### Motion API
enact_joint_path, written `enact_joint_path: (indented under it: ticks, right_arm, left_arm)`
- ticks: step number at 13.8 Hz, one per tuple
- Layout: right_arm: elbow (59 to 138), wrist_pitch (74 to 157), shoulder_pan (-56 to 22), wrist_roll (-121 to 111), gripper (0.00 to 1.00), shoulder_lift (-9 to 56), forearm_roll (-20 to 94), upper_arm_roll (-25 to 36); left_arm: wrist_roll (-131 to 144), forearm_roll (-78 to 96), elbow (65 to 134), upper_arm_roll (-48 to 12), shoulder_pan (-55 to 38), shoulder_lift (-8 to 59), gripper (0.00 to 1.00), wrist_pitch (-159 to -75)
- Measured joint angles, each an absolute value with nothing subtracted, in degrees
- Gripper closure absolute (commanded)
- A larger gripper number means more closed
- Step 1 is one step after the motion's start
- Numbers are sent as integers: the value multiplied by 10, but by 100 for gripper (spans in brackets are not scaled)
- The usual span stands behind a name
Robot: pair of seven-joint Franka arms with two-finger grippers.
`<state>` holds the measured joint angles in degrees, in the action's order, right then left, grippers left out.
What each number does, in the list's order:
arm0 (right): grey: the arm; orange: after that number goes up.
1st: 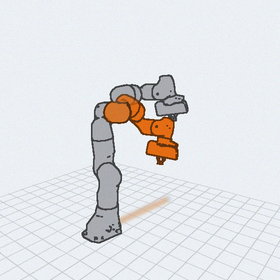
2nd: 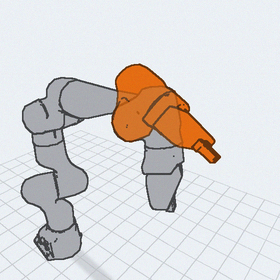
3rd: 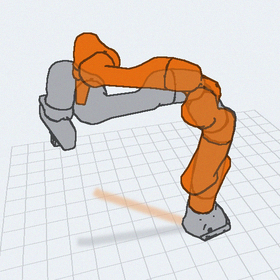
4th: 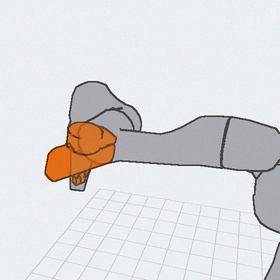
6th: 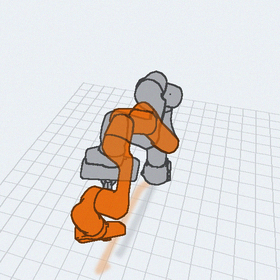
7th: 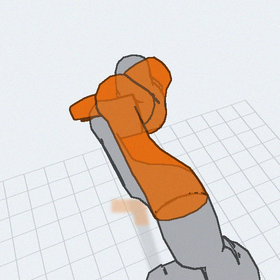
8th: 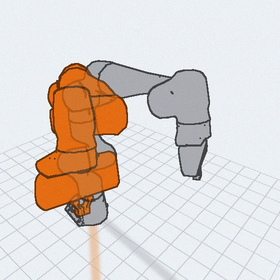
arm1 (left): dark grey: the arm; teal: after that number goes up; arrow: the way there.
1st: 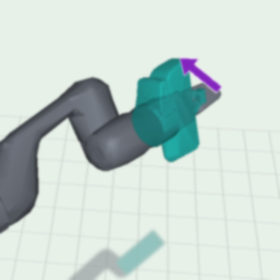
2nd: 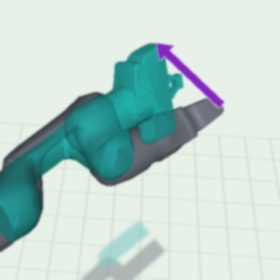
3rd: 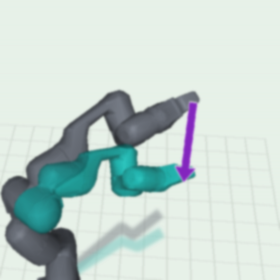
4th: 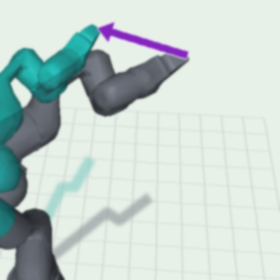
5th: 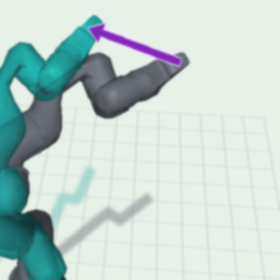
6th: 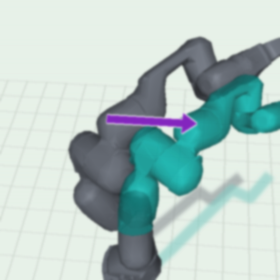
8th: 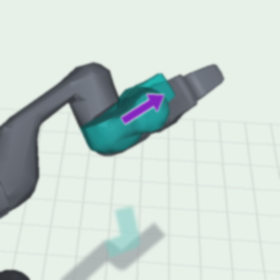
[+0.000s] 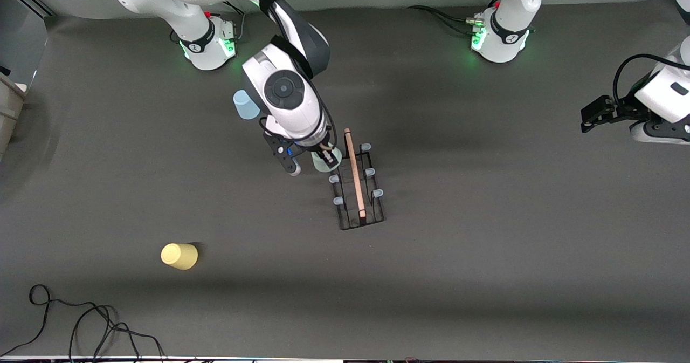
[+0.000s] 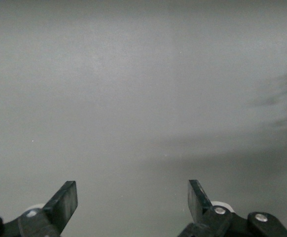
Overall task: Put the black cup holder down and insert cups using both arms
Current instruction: 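Carry the green cup with the right gripper and set it on a rack peg, then move the right gripper to the yellow cup and grasp it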
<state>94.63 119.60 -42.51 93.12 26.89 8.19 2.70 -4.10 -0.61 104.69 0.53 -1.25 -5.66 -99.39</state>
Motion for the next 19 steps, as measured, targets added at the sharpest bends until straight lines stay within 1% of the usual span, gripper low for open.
enact_joint_path:
  ticks: [1, 3, 5, 7, 10, 12, 15, 19]
  right_arm:
    - [947, 1204, -425, 931, 1, 281, 82, 27]
    - [946, 1214, -426, 931, 0, 299, 82, 26]
    - [939, 1214, -426, 931, 0, 301, 82, 26]
    - [917, 1192, -426, 931, 0, 296, 82, 27]
    - [841, 1070, -420, 918, 0, 273, 81, 36]
    - [798, 1005, -399, 855, 0, 253, 81, 48]
    - [785, 964, -345, 652, 0, 231, 80, 94]
    - [787, 965, -298, 316, 0, 236, 80, 208]
  left_arm:
    - [-41, -6, 1047, 5, -13, -56, 0, -994]
    - [-41, -6, 1048, 5, -12, -55, 0, -994]
    - [-41, -6, 1049, 5, -12, -54, 0, -994]
    - [-41, -6, 1050, 5, -12, -53, 0, -995]
    - [-41, -7, 1051, 5, -12, -53, 0, -995]
    - [-41, -7, 1052, 5, -12, -53, 0, -995]
    - [-41, -7, 1052, 6, -12, -52, 0, -995]
    - [-41, -7, 1053, 6, -12, -51, 0, -998]
